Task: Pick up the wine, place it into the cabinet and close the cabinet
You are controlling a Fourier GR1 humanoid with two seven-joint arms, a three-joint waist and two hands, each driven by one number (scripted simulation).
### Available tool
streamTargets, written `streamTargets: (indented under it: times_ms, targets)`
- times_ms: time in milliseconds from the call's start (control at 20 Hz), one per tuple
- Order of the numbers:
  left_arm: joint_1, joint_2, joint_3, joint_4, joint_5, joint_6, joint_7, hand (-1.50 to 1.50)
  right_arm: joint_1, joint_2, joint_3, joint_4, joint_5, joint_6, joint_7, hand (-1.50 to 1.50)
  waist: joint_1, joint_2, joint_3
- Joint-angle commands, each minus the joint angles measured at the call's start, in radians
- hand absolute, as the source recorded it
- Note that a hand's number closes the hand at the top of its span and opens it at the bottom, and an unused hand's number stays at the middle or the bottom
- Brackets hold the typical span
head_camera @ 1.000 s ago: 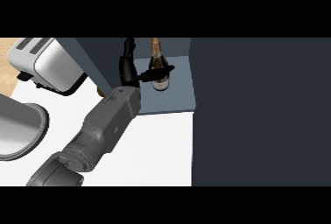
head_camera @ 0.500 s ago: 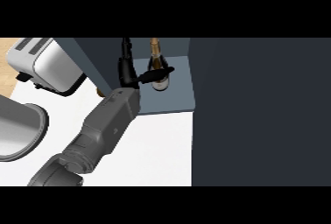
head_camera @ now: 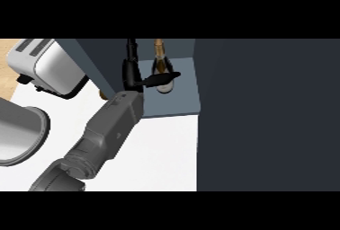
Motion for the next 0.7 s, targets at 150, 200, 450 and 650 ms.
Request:
streamTargets:
  times_ms: [150, 200, 450, 650]
  targets:
    - [0.074, 0.001, -0.011, 0.009, 0.015, -0.084, -0.023, -1.50, -0.002, 0.013, 0.044, -0.048, 0.021, -0.018, 0.023, -1.50, 0.019, -0.003, -0.005]
    - [0.060, 0.001, -0.006, 0.016, 0.009, -0.086, -0.009, -1.50, -0.003, 0.011, 0.019, -0.015, -0.005, -0.001, -0.010, -1.50, 0.024, 0.000, -0.005]
    - [0.074, 0.001, -0.010, -0.010, 0.049, -0.104, -0.020, -1.50, 0.042, -0.018, -0.025, -0.082, -0.064, -0.003, 0.034, -1.50, 0.012, -0.005, -0.004]
    - [0.083, 0.001, -0.018, -0.031, 0.099, -0.150, 0.001, -1.50, -0.028, 0.002, 0.022, -0.053, -0.003, -0.046, 0.050, -1.50, 0.018, -0.006, -0.005]
